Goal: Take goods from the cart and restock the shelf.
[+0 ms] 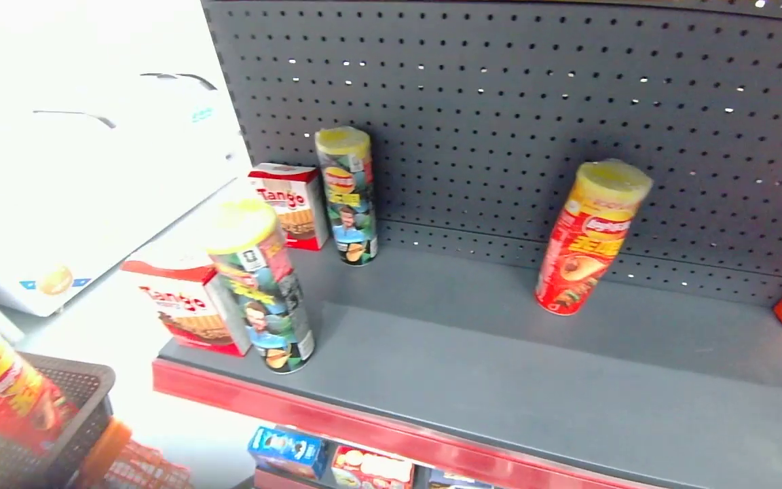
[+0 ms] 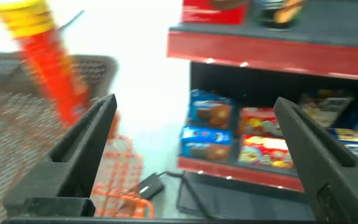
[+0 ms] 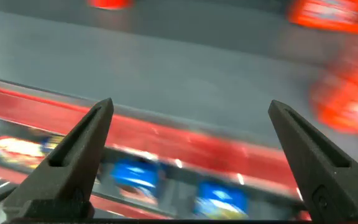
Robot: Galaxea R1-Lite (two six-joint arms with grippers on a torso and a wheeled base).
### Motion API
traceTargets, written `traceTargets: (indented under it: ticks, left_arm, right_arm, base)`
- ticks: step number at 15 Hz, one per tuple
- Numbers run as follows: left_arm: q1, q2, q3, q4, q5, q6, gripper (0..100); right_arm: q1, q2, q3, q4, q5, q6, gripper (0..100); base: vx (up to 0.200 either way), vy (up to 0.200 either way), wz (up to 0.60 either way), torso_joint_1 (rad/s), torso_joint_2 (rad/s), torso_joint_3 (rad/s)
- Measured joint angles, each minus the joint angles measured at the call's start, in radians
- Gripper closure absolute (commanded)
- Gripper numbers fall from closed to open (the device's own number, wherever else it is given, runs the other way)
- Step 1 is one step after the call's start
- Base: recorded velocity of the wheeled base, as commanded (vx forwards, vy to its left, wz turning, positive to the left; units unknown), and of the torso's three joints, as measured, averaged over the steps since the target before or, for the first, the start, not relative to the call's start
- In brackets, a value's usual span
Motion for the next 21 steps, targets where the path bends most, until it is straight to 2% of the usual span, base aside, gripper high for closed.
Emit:
traceTargets:
  ticks: [1,12,13,15,17,19,21]
  left_arm:
    - [0.0,0.0,0.0,0.0,0.0,0.0,0]
    - [0.0,0.0,0.0,0.0,0.01,0.001,0]
    - [0.0,0.0,0.0,0.0,0.038,0.02,0]
    - [0.001,0.003,-0.034,0.015,0.072,0.092,0]
    - [-0.001,0.043,-0.107,0.038,0.091,0.11,0]
    - [-0.01,0.163,-0.206,0.041,0.099,0.088,0]
    - [-0.013,0.309,-0.291,0.023,0.087,0.031,0]
  right_arm:
    - [0.0,0.0,0.0,0.0,0.0,0.0,0]
    - [-0.001,0.0,0.0,0.0,0.0,0.003,0]
    - [-0.001,0.0,0.0,0.0,0.0,0.003,0]
    - [-0.001,0.0,0.0,0.0,0.0,0.003,0]
    - [0.0,0.0,0.0,0.0,0.0,0.003,0]
    - [0.0,0.0,0.0,0.0,0.0,0.003,0]
    - [-0.001,0.0,0.0,0.0,0.0,0.003,0]
  base:
    - [0.0,0.0,0.6,0.002,0.01,0.007]
    - [0.0,0.0,0.0,0.0,0.0,0.0]
    - [0.0,0.0,0.0,0.0,0.0,0.0]
    - [0.0,0.0,0.0,0.0,0.0,0.0]
    - [0.0,0.0,0.0,0.0,0.0,0.0]
    - [0.0,0.0,0.0,0.0,0.0,0.0]
    - [0.0,0.0,0.0,0.0,0.0,0.0]
